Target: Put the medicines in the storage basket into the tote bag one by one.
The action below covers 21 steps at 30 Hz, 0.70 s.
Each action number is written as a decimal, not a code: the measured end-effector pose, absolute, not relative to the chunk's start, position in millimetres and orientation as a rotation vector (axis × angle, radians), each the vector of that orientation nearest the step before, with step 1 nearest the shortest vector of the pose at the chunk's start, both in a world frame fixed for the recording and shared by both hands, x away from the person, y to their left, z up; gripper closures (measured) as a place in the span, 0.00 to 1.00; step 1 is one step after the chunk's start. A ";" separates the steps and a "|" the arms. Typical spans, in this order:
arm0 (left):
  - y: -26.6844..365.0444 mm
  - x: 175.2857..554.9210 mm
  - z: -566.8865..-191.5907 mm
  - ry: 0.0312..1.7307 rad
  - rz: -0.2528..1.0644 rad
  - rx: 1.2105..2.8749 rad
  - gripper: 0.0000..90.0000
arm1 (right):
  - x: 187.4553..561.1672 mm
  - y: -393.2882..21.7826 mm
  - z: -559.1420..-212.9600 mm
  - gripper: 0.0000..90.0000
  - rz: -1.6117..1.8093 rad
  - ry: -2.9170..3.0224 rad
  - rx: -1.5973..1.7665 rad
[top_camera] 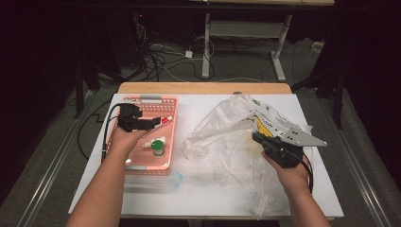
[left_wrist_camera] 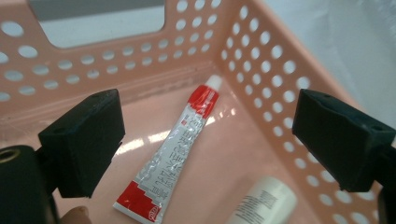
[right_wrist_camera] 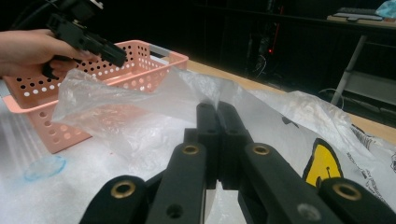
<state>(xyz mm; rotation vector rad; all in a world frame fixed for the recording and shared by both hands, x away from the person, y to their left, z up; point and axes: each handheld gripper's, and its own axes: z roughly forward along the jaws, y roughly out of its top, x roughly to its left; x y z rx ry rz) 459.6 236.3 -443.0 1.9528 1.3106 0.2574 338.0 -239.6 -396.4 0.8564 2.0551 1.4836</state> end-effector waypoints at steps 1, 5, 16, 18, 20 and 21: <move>236.2 462.4 -445.1 1.320 0.256 1.966 0.12 | 338.2 -239.4 -396.8 1.00 1.486 2.053 0.863; 234.8 473.0 -453.9 1.364 0.192 1.992 0.19 | 338.8 -239.5 -397.1 1.00 1.487 2.055 0.860; 223.7 490.0 -469.9 1.366 0.155 2.201 0.39 | 341.6 -241.4 -399.3 1.00 1.493 2.057 0.882; 223.3 490.6 -473.1 1.362 0.155 2.232 0.41 | 341.7 -240.9 -399.3 1.00 1.488 2.059 0.876; 223.0 490.8 -473.2 1.359 0.165 2.231 0.43 | 341.5 -240.4 -399.3 1.00 1.484 2.063 0.872; 222.6 491.0 -472.6 1.357 0.175 2.232 0.44 | 341.2 -240.0 -399.3 1.00 1.484 2.063 0.872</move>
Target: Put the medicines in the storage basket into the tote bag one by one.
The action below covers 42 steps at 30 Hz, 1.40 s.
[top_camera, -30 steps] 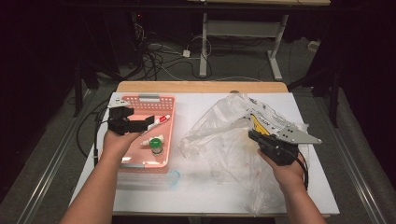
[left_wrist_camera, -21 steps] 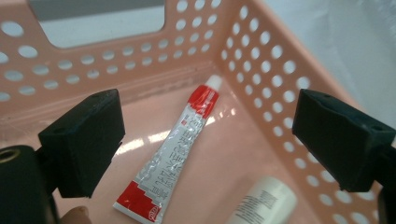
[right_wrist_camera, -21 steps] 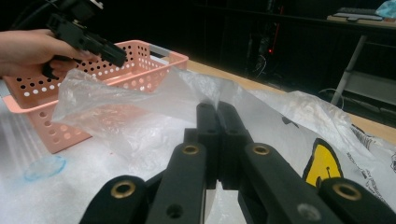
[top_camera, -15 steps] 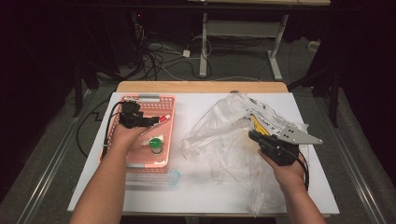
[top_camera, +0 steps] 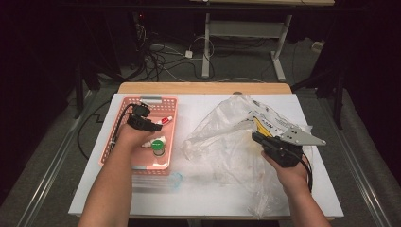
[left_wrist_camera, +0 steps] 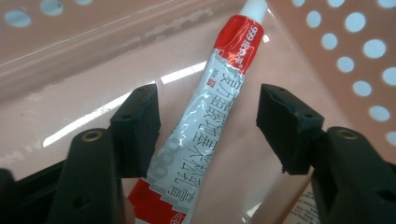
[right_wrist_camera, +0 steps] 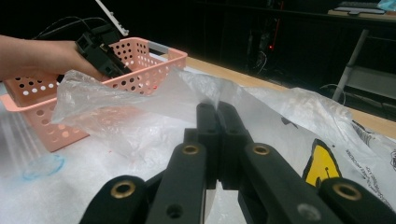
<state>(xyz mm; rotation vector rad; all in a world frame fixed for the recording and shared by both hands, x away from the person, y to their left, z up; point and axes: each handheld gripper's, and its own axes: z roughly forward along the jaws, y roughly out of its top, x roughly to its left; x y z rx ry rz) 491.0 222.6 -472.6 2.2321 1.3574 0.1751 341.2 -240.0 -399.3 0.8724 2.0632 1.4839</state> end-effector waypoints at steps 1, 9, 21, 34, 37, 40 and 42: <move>222.3 491.3 -472.4 1.353 0.174 2.233 0.44 | 341.0 -239.6 -399.3 1.00 1.484 2.064 0.869; 210.0 494.4 -476.1 1.326 0.205 2.323 0.49 | 340.0 -238.3 -399.8 1.00 1.478 2.070 0.863; 207.3 490.2 -475.0 1.278 0.196 2.343 0.75 | 339.0 -237.5 -400.0 1.00 1.472 2.077 0.858; 207.4 485.0 -464.3 1.269 0.245 2.348 0.76 | 338.5 -236.6 -398.0 1.00 1.476 2.071 0.852; 209.8 481.7 -458.0 1.282 0.255 2.320 0.76 | 338.5 -237.2 -398.0 1.00 1.474 2.068 0.857; 211.3 476.7 -450.6 1.281 0.270 2.308 0.76 | 338.2 -237.0 -397.4 1.00 1.476 2.069 0.851; 213.3 472.1 -445.5 1.274 0.275 2.287 0.76 | 338.1 -236.9 -397.1 1.00 1.477 2.068 0.847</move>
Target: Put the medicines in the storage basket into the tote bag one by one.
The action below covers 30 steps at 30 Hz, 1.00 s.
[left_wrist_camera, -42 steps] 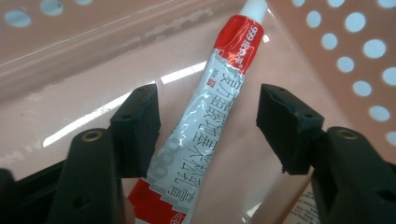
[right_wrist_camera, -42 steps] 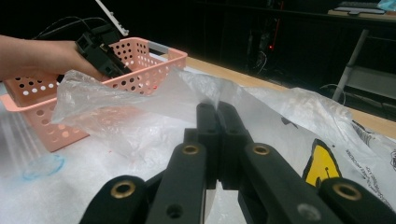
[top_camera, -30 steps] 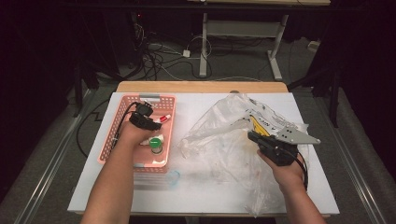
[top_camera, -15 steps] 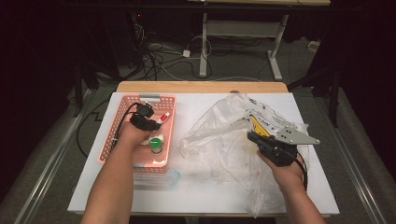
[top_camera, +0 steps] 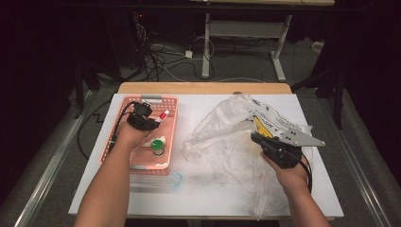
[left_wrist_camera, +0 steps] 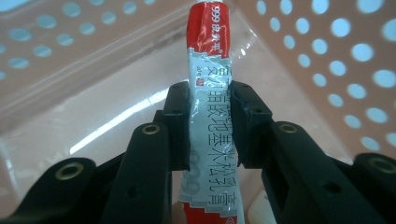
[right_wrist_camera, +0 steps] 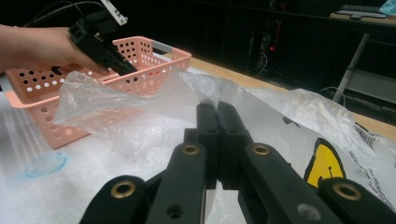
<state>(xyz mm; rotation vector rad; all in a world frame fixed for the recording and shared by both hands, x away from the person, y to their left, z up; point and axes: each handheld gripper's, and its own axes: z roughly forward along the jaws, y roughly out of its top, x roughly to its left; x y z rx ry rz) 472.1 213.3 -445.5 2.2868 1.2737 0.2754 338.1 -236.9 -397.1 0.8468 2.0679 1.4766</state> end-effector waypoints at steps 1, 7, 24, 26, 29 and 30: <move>214.4 469.5 -443.0 1.274 0.270 2.278 0.76 | 337.9 -236.7 -396.9 1.00 1.476 2.065 0.853; 220.1 453.0 -433.0 1.288 0.292 2.241 0.76 | 338.4 -234.6 -396.5 1.00 1.487 2.069 0.852; 244.9 395.1 -411.0 1.329 0.352 2.120 0.76 | 337.4 -231.4 -396.8 1.00 1.480 2.085 0.841; 247.5 386.3 -411.8 1.318 0.358 2.110 0.76 | 337.6 -231.1 -397.4 1.00 1.480 2.087 0.838; 248.2 373.8 -411.5 1.281 0.385 2.094 0.76 | 337.7 -230.6 -398.3 1.00 1.474 2.092 0.847; 248.5 369.3 -411.4 1.274 0.387 2.088 0.76 | 337.7 -230.6 -398.5 1.00 1.471 2.094 0.848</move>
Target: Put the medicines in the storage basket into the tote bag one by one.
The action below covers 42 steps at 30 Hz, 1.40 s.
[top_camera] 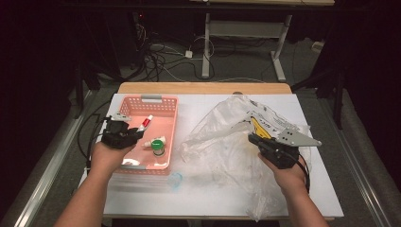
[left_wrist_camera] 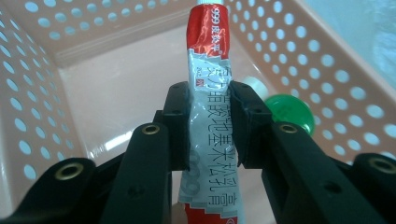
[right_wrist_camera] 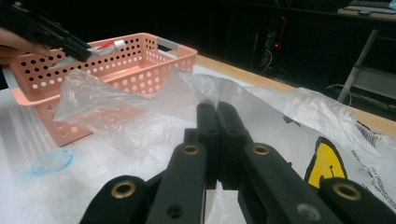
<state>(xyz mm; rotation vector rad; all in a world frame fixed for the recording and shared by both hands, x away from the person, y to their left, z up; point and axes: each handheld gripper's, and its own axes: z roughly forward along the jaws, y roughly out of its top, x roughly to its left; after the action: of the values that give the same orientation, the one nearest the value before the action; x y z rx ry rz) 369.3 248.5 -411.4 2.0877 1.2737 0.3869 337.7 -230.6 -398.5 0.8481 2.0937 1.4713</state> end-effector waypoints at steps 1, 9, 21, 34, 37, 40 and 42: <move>248.9 364.2 -411.5 1.265 0.386 2.078 0.76 | 337.9 -230.7 -398.8 1.00 1.468 2.096 0.842; 249.1 339.5 -412.0 1.245 0.416 2.017 0.76 | 336.7 -228.0 -399.8 1.00 1.465 2.110 0.824; 241.2 307.5 -410.0 1.168 0.461 1.899 0.76 | 333.8 -227.4 -398.9 1.00 1.465 2.114 0.820; 220.7 282.0 -400.0 1.052 0.454 1.877 0.76 | 334.1 -223.6 -400.8 1.00 1.451 2.126 0.814; 214.9 278.9 -400.8 1.024 0.423 1.884 0.76 | 333.3 -222.1 -400.7 1.00 1.451 2.127 0.811; 208.3 277.5 -401.3 0.996 0.376 1.879 0.76 | 332.7 -221.3 -400.4 1.00 1.451 2.127 0.810; 203.0 276.1 -400.5 0.975 0.356 1.875 0.76 | 332.3 -221.4 -400.0 1.00 1.453 2.127 0.811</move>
<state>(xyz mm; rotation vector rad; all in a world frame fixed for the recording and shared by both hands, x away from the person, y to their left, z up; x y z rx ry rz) 276.1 203.0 -400.5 1.8750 0.9745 0.3560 332.3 -221.4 -400.0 0.8108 2.1267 1.4526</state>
